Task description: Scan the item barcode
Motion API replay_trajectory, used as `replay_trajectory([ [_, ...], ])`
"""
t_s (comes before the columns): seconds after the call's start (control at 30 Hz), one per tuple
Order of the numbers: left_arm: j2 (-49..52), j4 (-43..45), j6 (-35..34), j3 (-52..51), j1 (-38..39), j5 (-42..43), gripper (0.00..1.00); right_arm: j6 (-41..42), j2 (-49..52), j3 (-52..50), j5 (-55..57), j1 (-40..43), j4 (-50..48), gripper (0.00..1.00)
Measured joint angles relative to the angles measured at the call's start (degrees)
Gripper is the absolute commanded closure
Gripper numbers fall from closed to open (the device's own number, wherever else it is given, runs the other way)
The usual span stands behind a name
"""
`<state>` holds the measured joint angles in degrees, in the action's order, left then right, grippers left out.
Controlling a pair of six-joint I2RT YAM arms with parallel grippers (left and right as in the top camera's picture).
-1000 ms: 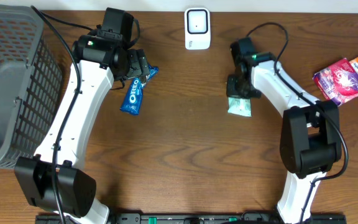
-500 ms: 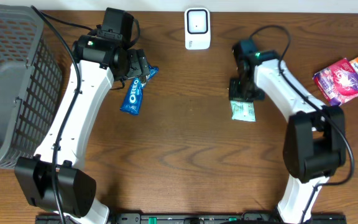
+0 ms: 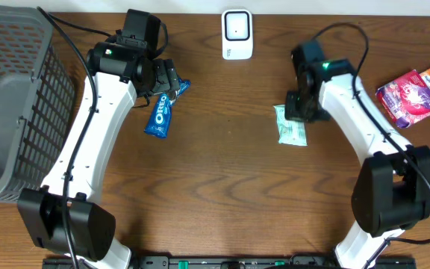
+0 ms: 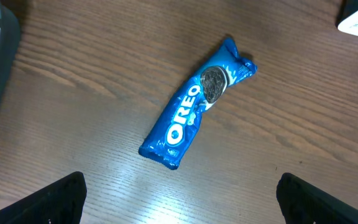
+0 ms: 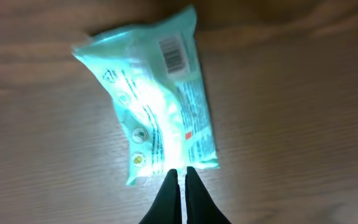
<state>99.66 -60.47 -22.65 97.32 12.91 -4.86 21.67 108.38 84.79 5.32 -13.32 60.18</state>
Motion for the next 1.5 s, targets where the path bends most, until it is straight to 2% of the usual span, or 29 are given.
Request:
replay_trajectory([
  [0.2,0.0,0.0,0.0,0.0,0.0,0.0,0.02,1.6,0.1,-11.7,-1.7,0.0,-10.0,0.99],
  [0.33,0.0,0.0,0.0,0.0,0.0,0.0,0.02,2.2,0.2,-15.3,-2.2,0.0,-11.0,0.99],
  [0.57,0.0,0.0,0.0,0.0,0.0,0.0,0.02,1.9,0.2,-10.7,-2.8,0.0,-5.2,0.99],
  [0.73,0.0,0.0,0.0,0.0,0.0,0.0,0.02,1.3,-0.5,-2.6,-2.5,0.0,-6.7,0.99],
  [0.87,0.0,0.0,0.0,0.0,0.0,0.0,0.02,1.1,-1.7,-0.5,-1.0,0.0,-8.9,0.99],
  [1.0,0.0,0.0,0.0,0.0,0.0,0.0,0.02,1.1,-1.6,-0.6,1.3,0.0,-9.3,0.99],
  [1.17,0.0,0.0,0.0,0.0,0.0,0.0,0.02,1.1,-0.7,-3.2,2.0,0.0,-15.9,0.99],
  [1.3,0.0,0.0,0.0,0.0,0.0,0.0,0.02,1.1,2.5,-7.5,-1.1,0.0,-22.8,0.99],
  [1.5,0.0,0.0,0.0,0.0,0.0,0.0,0.02,1.1,5.9,-8.7,-4.7,-0.4,-25.3,0.99],
])
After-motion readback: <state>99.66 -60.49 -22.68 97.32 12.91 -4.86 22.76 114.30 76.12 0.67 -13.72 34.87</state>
